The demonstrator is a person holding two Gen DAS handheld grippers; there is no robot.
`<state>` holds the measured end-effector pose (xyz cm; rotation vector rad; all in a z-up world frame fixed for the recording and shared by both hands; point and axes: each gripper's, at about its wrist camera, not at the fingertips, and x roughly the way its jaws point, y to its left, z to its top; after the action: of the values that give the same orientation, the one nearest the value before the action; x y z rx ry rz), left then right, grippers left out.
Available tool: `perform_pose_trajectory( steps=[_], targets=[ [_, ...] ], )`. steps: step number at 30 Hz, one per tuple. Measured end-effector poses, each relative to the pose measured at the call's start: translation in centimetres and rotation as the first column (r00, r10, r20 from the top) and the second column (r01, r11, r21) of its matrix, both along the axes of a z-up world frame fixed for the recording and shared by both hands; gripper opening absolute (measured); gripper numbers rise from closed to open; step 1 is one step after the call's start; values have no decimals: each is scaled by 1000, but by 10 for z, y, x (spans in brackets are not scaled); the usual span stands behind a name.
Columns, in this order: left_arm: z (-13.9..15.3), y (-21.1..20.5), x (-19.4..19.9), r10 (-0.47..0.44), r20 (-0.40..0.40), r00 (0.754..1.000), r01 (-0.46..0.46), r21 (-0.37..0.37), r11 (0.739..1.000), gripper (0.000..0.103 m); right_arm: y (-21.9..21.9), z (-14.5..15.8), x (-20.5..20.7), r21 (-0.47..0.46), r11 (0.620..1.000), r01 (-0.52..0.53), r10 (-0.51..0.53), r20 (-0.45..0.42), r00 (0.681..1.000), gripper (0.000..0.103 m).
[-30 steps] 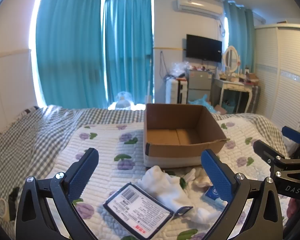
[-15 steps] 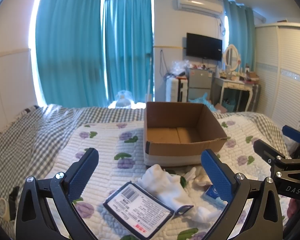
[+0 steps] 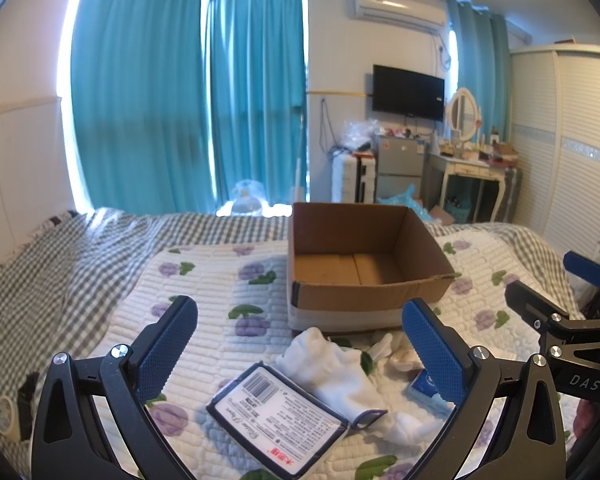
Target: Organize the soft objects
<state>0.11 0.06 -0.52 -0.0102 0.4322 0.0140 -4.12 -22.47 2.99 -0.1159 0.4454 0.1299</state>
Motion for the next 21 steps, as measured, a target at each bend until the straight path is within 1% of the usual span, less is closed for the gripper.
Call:
perform_pose_trajectory(
  steps=[21],
  targets=[
    [-1, 0, 0, 1, -2, 1000, -1, 0, 1000, 103, 0, 0, 1, -2, 1000, 0, 0, -3, 1000, 103]
  ],
)
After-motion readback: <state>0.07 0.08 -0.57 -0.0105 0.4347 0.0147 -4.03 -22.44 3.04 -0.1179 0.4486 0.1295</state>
